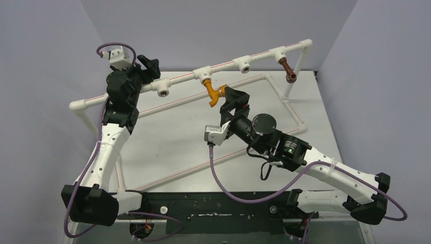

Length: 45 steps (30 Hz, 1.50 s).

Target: Install the water faucets

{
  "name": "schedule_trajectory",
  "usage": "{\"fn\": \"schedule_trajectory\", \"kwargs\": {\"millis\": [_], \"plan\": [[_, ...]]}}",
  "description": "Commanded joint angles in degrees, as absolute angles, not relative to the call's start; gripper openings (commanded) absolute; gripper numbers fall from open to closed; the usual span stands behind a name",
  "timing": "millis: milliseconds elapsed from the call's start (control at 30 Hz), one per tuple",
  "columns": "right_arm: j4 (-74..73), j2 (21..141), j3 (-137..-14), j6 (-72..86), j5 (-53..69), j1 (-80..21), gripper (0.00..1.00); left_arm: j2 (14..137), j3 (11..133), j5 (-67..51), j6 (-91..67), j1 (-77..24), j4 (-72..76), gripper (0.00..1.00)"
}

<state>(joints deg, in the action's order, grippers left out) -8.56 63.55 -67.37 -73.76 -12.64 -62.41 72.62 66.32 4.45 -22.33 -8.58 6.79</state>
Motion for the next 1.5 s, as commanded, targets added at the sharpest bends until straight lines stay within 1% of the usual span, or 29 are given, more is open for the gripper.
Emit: {"fn": "schedule_trajectory", "kwargs": {"millis": [0,167,300,467,533,600,700,800,867,1133,1267,1467], "plan": [[1.6,65.3,-65.0,-84.9,-17.6,-63.1,0.90,82.3,57.6,-5.2,-19.3,-12.8,-22.5,0.74],[10.5,68.9,-62.8,-89.6,-19.7,-63.0,0.90,82.4,57.6,-5.3,-19.3,-12.8,-22.5,0.74],[15.9,72.0,-62.4,-91.9,-20.9,-62.4,0.87,82.5,57.6,-5.1,-19.3,-12.8,-22.6,0.74],[18.8,74.6,-63.0,-91.3,-20.6,-61.2,0.80,82.4,57.7,-5.0,-19.2,-12.9,-22.6,0.74],[18.8,75.3,-63.5,-90.5,-20.5,-60.9,0.75,82.5,57.7,-5.1,-19.2,-12.9,-22.6,0.74],[18.9,76.1,-63.9,-89.5,-20.8,-60.9,0.65,82.5,57.7,-5.1,-19.2,-12.9,-22.6,0.74],[19.5,76.8,-64.2,-87.6,-21.5,-60.9,0.45,82.6,57.7,-5.1,-19.2,-12.8,-22.6,0.74],[21.1,77.2,-63.8,-85.4,-22.2,-61.0,0.20,82.4,57.8,-5.1,-19.2,-12.9,-22.7,0.74],[22.6,77.5,-63.6,-83.0,-23.0,-61.1,0.00,82.2,57.9,-5.1,-19.1,-12.8,-22.7,0.74],[33.2,78.7,-62.7,-68.3,-26.1,-63.6,0.00,82.3,57.5,-5.5,-19.3,-12.8,-22.3,0.74],[35.7,79.9,-64.2,-59.6,-28.3,-65.0,0.00,82.3,57.4,-5.5,-19.4,-13.0,-22.2,0.74],[36.5,80.1,-66.9,-41.6,-31.2,-65.2,0.00,82.2,57.6,-5.4,-19.4,-13.4,-22.3,0.74]]}}
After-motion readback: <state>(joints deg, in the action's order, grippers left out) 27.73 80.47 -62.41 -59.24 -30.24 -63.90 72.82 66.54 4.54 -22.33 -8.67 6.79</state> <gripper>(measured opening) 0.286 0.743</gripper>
